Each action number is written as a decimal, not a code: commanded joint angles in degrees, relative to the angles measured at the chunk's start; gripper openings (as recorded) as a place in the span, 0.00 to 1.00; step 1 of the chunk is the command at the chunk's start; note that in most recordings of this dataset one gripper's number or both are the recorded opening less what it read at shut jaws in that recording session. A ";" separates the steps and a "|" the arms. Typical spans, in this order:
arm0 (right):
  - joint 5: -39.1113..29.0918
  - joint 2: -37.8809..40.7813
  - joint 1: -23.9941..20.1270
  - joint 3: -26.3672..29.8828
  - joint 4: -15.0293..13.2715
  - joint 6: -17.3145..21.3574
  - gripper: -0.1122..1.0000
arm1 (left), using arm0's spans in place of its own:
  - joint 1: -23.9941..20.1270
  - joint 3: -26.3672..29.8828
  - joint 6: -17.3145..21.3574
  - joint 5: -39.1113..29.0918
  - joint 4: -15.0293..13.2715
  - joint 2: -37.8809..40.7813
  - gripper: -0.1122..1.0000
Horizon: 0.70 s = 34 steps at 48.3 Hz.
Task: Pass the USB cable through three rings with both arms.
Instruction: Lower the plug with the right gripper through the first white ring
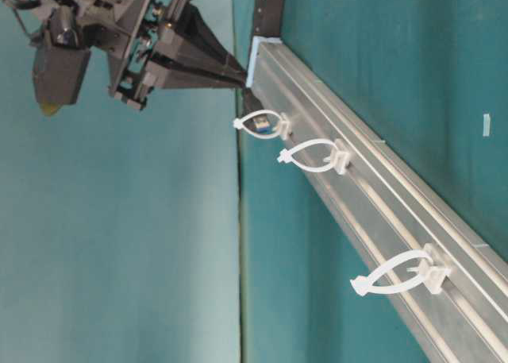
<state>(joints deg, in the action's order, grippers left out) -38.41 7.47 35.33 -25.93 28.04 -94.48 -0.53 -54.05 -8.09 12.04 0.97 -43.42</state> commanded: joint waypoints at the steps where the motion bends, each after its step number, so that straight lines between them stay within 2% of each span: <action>1: 0.62 0.53 -1.14 0.53 0.53 -0.62 0.19 | -0.09 1.58 0.09 0.26 0.09 0.00 0.09; 22: 1.58 1.67 -2.29 1.05 1.58 -0.62 0.19 | -0.26 1.67 0.18 -0.53 0.09 0.70 0.09; 28: 1.41 1.67 -2.81 1.05 1.85 -0.62 0.19 | -1.32 1.85 0.00 -2.81 0.09 2.55 0.09; 34: 1.41 1.67 -3.34 1.05 3.52 -0.62 0.19 | -3.69 2.64 -1.23 -4.04 0.09 5.27 0.09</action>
<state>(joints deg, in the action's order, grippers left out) -37.00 8.96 32.78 -25.31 30.32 -94.57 -2.55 -53.61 -8.61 8.26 0.97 -39.38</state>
